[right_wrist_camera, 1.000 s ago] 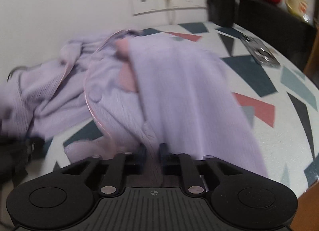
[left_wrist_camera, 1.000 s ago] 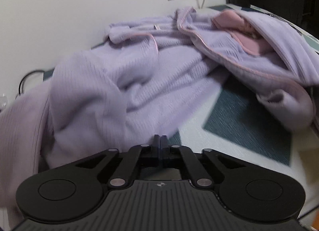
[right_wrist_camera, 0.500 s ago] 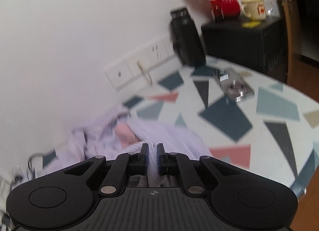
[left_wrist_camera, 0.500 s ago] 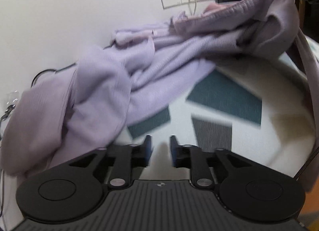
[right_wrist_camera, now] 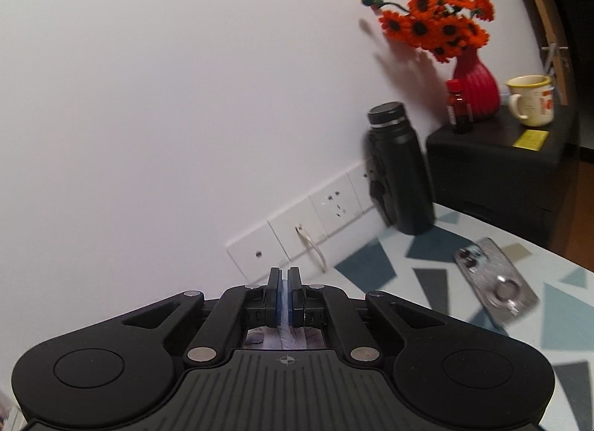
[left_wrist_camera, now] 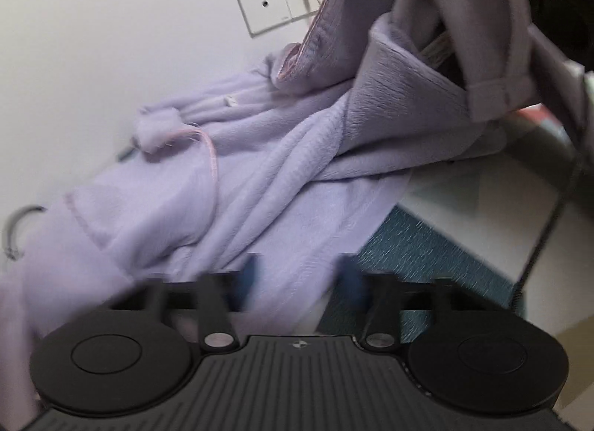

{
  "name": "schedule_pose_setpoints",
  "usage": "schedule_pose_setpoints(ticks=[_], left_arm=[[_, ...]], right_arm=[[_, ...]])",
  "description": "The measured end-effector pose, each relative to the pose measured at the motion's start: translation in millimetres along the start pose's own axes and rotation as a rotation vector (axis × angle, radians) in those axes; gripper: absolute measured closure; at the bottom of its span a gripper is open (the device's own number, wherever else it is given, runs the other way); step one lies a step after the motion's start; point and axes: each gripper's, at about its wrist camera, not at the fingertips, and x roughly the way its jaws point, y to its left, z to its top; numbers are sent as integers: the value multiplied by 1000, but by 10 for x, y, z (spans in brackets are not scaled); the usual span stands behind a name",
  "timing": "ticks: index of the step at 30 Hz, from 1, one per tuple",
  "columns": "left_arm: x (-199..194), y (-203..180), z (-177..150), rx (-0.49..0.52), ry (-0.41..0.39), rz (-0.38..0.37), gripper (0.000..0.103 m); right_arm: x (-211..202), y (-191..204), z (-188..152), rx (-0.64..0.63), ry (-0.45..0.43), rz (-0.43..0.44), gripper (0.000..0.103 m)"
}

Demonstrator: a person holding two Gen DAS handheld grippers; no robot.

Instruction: Fold clothes

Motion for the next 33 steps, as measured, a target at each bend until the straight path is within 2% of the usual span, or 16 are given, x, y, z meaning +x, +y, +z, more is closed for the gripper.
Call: schedule_pose_setpoints(ticks=[4,9,12,16,20,22,23,25,27,28,31,33], left_arm=[[1,77,0,-43,31,-20,96],[-352,226,-232,-123,27,-30,97],[-639,356,-425,-205,23,-25,97],[-1030,530,-680,-321,19,-16,97],[-1215,539,-831,-337,46,-14,97],[-1251,530,-925,-363,75,-27,97],[-1267,521,-972,-375,90,-39,97],[-1325,506,-1052,-380,107,-65,97],[-1382,472,-1046,-352,109,-89,97],[-1408,456,-1031,-335,106,-97,96],[-1403,451,-888,-308,75,-81,94],[-1342,444,-813,-306,52,-82,91]], right_arm=[[371,110,179,6,-11,23,101],[727,417,245,-20,19,86,101],[951,671,114,-54,91,126,100],[1151,931,-361,-113,269,195,100],[1231,1138,-979,-217,442,223,100],[1263,1161,-1279,-237,533,210,99],[1264,1149,-1409,-243,565,200,97],[1217,1126,-1597,-257,606,172,88],[1098,1055,-1646,-248,607,151,79],[996,993,-1625,-224,610,156,73],[641,790,-1520,-167,582,182,65],[395,678,-1466,-176,548,182,63]])
